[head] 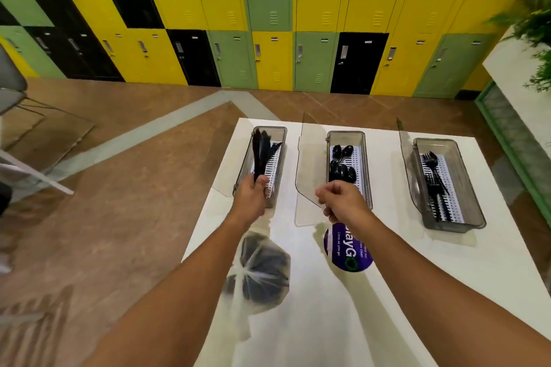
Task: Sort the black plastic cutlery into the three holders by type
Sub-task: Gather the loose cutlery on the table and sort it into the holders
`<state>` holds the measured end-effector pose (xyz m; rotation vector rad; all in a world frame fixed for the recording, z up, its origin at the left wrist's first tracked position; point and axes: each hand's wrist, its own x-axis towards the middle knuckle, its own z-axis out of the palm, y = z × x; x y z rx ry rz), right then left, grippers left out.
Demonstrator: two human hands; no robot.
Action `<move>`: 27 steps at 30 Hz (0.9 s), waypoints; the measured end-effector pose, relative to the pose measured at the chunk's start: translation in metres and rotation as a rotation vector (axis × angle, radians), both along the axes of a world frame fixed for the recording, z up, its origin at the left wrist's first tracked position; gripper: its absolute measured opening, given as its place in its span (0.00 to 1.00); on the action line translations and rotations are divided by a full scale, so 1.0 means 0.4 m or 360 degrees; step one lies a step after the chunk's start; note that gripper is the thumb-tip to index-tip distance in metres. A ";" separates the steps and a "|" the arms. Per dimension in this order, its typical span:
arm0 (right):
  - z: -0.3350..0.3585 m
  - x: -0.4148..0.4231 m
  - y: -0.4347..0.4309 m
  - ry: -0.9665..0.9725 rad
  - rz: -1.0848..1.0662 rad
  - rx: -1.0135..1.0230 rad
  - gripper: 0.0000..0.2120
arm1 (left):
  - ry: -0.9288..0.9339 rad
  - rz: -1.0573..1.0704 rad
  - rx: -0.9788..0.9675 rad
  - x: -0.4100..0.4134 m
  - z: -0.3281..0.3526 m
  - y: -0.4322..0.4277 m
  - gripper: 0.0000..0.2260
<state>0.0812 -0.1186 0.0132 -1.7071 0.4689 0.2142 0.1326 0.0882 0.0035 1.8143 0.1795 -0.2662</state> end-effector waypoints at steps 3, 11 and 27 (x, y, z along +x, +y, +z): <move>-0.047 -0.006 -0.038 0.0076 -0.0067 -0.0131 0.03 | 0.0049 -0.0002 0.0278 0.077 -0.033 0.020 0.14; -0.068 -0.025 -0.086 0.0121 -0.0058 -0.0135 0.02 | 0.0205 -0.0248 0.1028 0.168 -0.060 -0.033 0.14; -0.059 -0.051 -0.091 0.0155 -0.0025 -0.0114 0.04 | 0.0014 -0.0431 0.1253 0.133 -0.082 -0.020 0.11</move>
